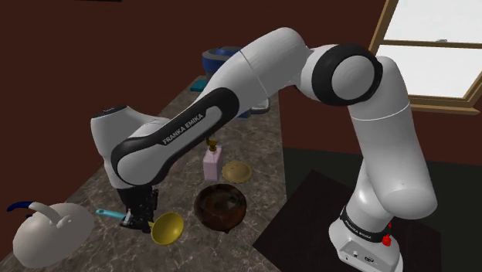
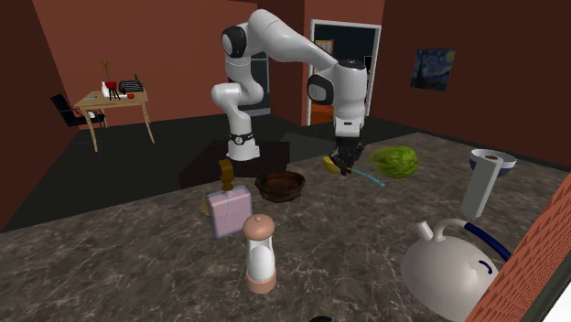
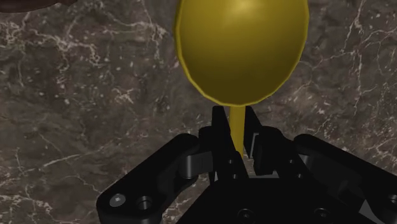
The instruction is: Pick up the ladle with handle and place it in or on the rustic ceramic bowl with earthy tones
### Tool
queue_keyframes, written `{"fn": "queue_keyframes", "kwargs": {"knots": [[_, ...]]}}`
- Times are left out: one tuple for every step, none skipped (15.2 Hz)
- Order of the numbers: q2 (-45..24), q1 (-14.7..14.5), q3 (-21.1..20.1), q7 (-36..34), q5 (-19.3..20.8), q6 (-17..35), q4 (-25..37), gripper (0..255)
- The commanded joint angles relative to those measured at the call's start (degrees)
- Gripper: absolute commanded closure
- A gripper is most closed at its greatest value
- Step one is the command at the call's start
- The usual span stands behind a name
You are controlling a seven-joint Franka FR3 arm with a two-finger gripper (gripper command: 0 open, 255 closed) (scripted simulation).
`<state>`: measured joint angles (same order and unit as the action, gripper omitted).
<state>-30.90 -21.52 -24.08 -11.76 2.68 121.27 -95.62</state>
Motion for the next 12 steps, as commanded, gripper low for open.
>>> {"fn": "queue_keyframes", "kwargs": {"knots": [[0.74,0.15,-0.18,0.05,-0.26,-1.29,0.57,255],[1.1,0.21,-0.26,0.04,-0.39,-1.89,0.83,255],[1.46,0.26,-0.35,0.04,-0.51,-2.5,1.1,255],[1.8,0.31,-0.43,0.04,-0.63,-3.11,1.38,255],[2.14,0.36,-0.5,0.03,-0.75,-3.72,1.68,255],[2.31,0.38,-0.54,0.03,-0.8,-4.02,1.82,255],[4.35,1.6,-0.72,1.05,-1.54,-3.09,-1.17,255],[6.35,2.8,-0.88,2.14,-2.3,-2.24,-4.04,255],[8.32,3.97,-1.02,3.28,-3.08,-1.47,-6.79,255],[10.26,5.09,-1.11,4.48,-3.89,-0.78,-9.43,255],[12.16,6.18,-1.18,5.73,-4.72,-0.15,-11.97,255],[14.04,7.23,-1.19,7.04,-5.58,0.41,-14.41,255]]}}
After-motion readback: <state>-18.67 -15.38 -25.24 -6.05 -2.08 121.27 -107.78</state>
